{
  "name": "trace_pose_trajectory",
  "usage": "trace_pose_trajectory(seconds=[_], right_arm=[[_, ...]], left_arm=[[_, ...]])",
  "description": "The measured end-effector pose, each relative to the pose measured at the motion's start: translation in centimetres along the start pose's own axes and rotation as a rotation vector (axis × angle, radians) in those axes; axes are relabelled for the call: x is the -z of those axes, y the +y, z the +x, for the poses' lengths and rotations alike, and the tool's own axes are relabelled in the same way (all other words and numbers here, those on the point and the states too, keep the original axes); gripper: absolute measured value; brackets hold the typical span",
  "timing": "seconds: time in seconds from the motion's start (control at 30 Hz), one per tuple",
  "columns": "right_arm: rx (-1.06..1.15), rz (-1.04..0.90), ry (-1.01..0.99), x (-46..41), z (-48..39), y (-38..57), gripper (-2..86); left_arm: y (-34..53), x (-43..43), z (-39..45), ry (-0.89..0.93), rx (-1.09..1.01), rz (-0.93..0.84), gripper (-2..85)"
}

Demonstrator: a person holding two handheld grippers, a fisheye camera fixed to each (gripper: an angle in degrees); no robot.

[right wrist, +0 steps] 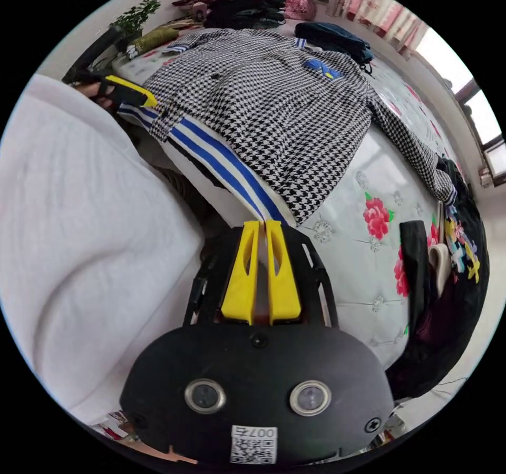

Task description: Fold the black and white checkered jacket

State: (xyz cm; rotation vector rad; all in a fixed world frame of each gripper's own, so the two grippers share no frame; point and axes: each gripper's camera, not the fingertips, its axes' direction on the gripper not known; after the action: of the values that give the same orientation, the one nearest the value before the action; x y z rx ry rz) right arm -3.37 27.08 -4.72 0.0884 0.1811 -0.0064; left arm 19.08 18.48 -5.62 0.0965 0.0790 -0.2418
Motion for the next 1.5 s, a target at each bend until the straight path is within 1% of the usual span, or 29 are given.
trace_pose_trajectory(seconds=[0.07, 0.17, 0.27, 0.37, 0.43, 0.5, 0.53, 0.6, 0.63, 0.7, 0.73, 0.77, 0.87, 0.97, 1.0, 1.03, 1.1, 1.13, 1.17, 1.27, 1.3, 1.33, 1.37, 1.43, 1.5], right_arm=[[-0.023, 0.07, -0.027, 2.8, 0.5, 0.0, 2.0], [-0.086, 0.175, -0.019, 6.2, 2.0, -0.8, 3.1], [-0.145, 0.179, -0.055, 6.3, 3.7, -4.7, 4.0], [-0.14, 0.16, -0.112, 5.2, 3.1, -10.9, 4.5], [-0.125, 0.177, -0.102, 4.5, 1.9, -14.6, 4.9], [-0.121, 0.128, -0.026, 2.4, 0.3, -20.0, 5.3], [-0.124, 0.107, -0.011, 1.7, 0.0, -21.2, 5.5], [-0.097, -0.001, -0.016, -2.2, -1.0, -25.7, 6.3], [-0.09, -0.038, -0.022, -3.3, -1.2, -26.6, 6.6], [-0.087, -0.204, -0.056, -8.4, -1.6, -29.3, 7.0], [-0.093, -0.233, -0.057, -9.5, -1.6, -29.6, 7.1], [-0.123, -0.187, -0.054, -9.2, -1.5, -30.0, 7.2], [-0.168, -0.213, -0.068, -9.9, -1.0, -30.8, 7.4], [-0.183, -0.239, -0.082, -10.2, -0.6, -31.3, 7.5], [-0.196, -0.247, -0.089, -10.3, -0.3, -31.4, 7.5], [-0.203, -0.253, -0.091, -10.3, -0.2, -31.5, 7.5], [-0.202, -0.277, -0.084, -10.5, -0.3, -31.8, 7.4], [-0.199, -0.282, -0.082, -10.5, -0.3, -31.9, 7.4], [-0.199, -0.296, -0.081, -10.6, -0.3, -31.9, 7.3], [-0.212, -0.32, -0.102, -10.4, 0.1, -31.9, 7.0], [-0.213, -0.326, -0.11, -9.9, 0.4, -31.8, 6.8], [-0.213, -0.318, -0.114, -9.4, 0.5, -31.8, 6.7], [-0.211, -0.277, -0.127, -7.9, 0.8, -31.6, 6.6], [-0.2, -0.208, -0.127, -5.2, 1.1, -30.9, 6.5], [-0.171, -0.141, -0.086, -2.3, 1.1, -29.8, 6.5]], left_arm=[[1.0, 3.0, -3.2, -0.031, 0.076, 0.082, 2.2], [0.3, 5.8, -6.9, -0.107, 0.124, 0.124, 5.1], [-3.4, 9.1, -12.5, -0.265, 0.166, 0.164, 8.3], [-7.0, 10.6, -16.3, -0.34, 0.193, 0.169, 10.5], [-10.7, 11.5, -20.1, -0.385, 0.212, 0.173, 13.1], [-13.5, 11.3, -22.8, -0.405, 0.216, 0.128, 14.5], [-15.2, 11.0, -24.3, -0.41, 0.211, 0.102, 15.5], [-17.5, 10.1, -26.3, -0.421, 0.194, 0.058, 16.3], [-18.9, 9.1, -27.3, -0.451, 0.171, 0.003, 16.6], [-20.6, 7.0, -28.5, -0.484, 0.123, -0.092, 17.0], [-21.2, 5.3, -29.2, -0.52, 0.093, -0.174, 17.4], [-21.3, 5.0, -29.2, -0.508, 0.062, -0.188, 17.2], [-21.5, 6.6, -30.5, -0.445, 0.007, -0.206, 16.2], [-21.1, 7.9, -31.2, -0.439, -0.046, -0.201, 14.2], [-20.7, 9.0, -31.4, -0.516, -0.061, -0.197, 11.1], [-20.2, 10.1, -31.7, -0.537, -0.089, -0.183, 6.7], [-19.8, 12.4, -33.0, -0.426, -0.08, -0.159, 6.4], [-19.4, 14.7, -34.2, -0.333, -0.037, -0.109, 6.3], [-19.2, 16.2, -34.9, -0.282, -0.013, -0.074, 6.3], [-16.5, 26.8, -40.3, 0.038, 0.186, 0.238, 6.2], [-15.8, 28.7, -41.4, 0.09, 0.222, 0.301, 6.1], [-14.2, 32.5, -43.7, 0.195, 0.293, 0.439, 6.1], [-13.3, 34.3, -44.9, 0.244, 0.328, 0.502, 6.1], [-10.0, 39.9, -49.3, 0.373, 0.45, 0.708, 6.0], [-7.9, 42.7, -51.8, 0.36, 0.543, 0.789, 5.9]])
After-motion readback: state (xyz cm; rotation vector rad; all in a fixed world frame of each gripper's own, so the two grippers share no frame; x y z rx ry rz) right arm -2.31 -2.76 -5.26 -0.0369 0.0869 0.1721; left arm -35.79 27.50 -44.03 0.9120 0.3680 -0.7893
